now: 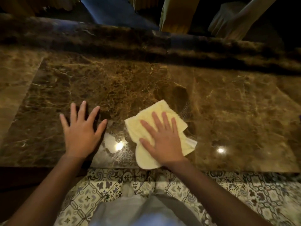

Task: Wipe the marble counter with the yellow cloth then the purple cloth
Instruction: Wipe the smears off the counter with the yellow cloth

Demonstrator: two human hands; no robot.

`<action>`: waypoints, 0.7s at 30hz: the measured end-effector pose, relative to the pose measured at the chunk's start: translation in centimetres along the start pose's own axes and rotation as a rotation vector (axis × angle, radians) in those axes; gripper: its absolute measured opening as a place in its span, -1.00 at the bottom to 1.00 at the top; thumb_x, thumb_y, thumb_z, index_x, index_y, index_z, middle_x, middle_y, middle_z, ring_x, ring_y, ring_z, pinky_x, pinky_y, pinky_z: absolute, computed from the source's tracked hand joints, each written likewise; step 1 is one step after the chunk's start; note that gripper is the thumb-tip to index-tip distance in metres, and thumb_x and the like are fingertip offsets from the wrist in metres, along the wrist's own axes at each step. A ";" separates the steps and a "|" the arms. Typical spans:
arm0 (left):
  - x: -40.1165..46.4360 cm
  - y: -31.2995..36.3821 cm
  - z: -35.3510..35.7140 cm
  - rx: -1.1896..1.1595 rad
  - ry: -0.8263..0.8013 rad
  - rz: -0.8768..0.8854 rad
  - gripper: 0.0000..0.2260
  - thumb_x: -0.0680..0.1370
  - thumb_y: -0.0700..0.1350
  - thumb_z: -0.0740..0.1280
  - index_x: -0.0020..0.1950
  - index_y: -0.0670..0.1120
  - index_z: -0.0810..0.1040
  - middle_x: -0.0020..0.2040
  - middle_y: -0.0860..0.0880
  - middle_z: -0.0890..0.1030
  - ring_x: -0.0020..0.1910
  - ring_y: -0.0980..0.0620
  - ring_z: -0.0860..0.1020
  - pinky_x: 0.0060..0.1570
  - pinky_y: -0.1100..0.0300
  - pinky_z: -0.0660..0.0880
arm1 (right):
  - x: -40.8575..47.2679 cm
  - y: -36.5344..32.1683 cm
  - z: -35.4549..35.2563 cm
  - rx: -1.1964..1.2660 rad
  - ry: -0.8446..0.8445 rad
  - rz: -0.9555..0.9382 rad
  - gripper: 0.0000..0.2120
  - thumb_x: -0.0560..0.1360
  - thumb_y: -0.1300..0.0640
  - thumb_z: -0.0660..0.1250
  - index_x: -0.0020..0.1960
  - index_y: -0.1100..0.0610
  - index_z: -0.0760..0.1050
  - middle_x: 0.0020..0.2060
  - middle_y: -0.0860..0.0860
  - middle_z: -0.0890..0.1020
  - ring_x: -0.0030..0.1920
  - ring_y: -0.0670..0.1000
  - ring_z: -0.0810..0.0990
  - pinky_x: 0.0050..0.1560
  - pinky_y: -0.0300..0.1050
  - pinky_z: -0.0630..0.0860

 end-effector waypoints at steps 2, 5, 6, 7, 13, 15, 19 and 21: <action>-0.6 -1.5 0.2 -0.011 -0.038 -0.022 -0.41 0.61 0.33 0.00 0.60 0.14 0.25 0.67 -0.11 0.16 0.66 -0.21 0.00 0.53 -0.36 -0.09 | -1.0 5.0 -0.7 -0.015 0.026 0.149 -0.38 0.59 -0.41 -0.02 0.61 -0.28 0.03 0.67 0.00 0.04 0.66 0.19 -0.12 0.59 0.34 -0.11; -0.7 -1.6 0.5 -0.028 -0.041 -0.012 -0.44 0.65 0.29 0.04 0.61 0.12 0.21 0.68 -0.10 0.13 0.67 -0.21 -0.02 0.54 -0.35 -0.10 | -4.2 13.1 -1.6 0.007 0.072 0.455 -0.35 0.58 -0.41 -0.06 0.62 -0.23 0.02 0.67 0.03 0.05 0.65 0.20 -0.09 0.59 0.35 -0.09; -0.7 -1.4 0.5 -0.036 -0.038 -0.013 -0.45 0.65 0.28 0.05 0.61 0.12 0.21 0.68 -0.10 0.13 0.66 -0.21 -0.02 0.54 -0.35 -0.10 | -5.0 14.6 -1.8 0.025 0.085 0.552 -0.34 0.58 -0.40 -0.08 0.62 -0.21 0.03 0.66 0.05 0.06 0.65 0.21 -0.08 0.58 0.36 -0.08; -0.7 -1.3 0.5 -0.040 -0.033 -0.010 -0.45 0.65 0.27 0.06 0.61 0.12 0.22 0.68 -0.10 0.14 0.66 -0.21 -0.01 0.54 -0.35 -0.10 | -5.6 15.3 -1.9 0.042 0.099 0.634 -0.34 0.58 -0.39 -0.08 0.62 -0.18 0.04 0.66 0.08 0.07 0.65 0.23 -0.07 0.58 0.37 -0.07; -0.9 -1.4 0.1 -0.048 -0.013 -0.012 -0.47 0.66 0.24 0.10 0.60 0.10 0.25 0.67 -0.11 0.17 0.66 -0.22 0.01 0.55 -0.36 -0.07 | -0.6 7.7 -1.0 0.064 0.106 0.590 -0.33 0.62 -0.27 -0.01 0.65 -0.02 0.04 0.66 0.15 0.07 0.65 0.26 -0.08 0.59 0.35 -0.11; -0.7 -1.3 0.1 -0.068 -0.008 -0.004 -0.49 0.66 0.21 0.14 0.59 0.09 0.27 0.66 -0.12 0.19 0.66 -0.24 0.03 0.54 -0.38 -0.05 | 2.0 3.3 -0.9 0.024 0.082 0.425 -0.34 0.62 -0.27 -0.01 0.65 -0.02 0.05 0.66 0.14 0.07 0.65 0.26 -0.06 0.59 0.34 -0.10; -0.8 -1.8 0.1 -0.092 -0.017 -0.002 -0.49 0.66 0.20 0.13 0.59 0.08 0.28 0.67 -0.11 0.18 0.66 -0.22 0.02 0.54 -0.36 -0.08 | -1.7 -6.3 1.0 0.003 0.009 -0.019 -0.40 0.66 -0.24 -0.06 0.65 -0.06 0.05 0.66 0.08 0.06 0.66 0.19 -0.10 0.60 0.31 -0.06; -0.8 -1.9 0.0 -0.108 -0.012 0.004 -0.49 0.66 0.20 0.15 0.59 0.07 0.29 0.66 -0.11 0.19 0.66 -0.22 0.02 0.54 -0.34 -0.09 | -5.3 -6.4 1.4 0.019 -0.015 -0.124 -0.45 0.68 -0.21 -0.04 0.64 -0.12 0.05 0.66 0.01 0.06 0.66 0.14 -0.09 0.61 0.29 -0.07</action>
Point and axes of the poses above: each hand's wrist, its own x-axis towards the middle knuckle, its own z-axis out of the palm, y = z × x, the point moved 8 cm from there along x, towards the middle knuckle
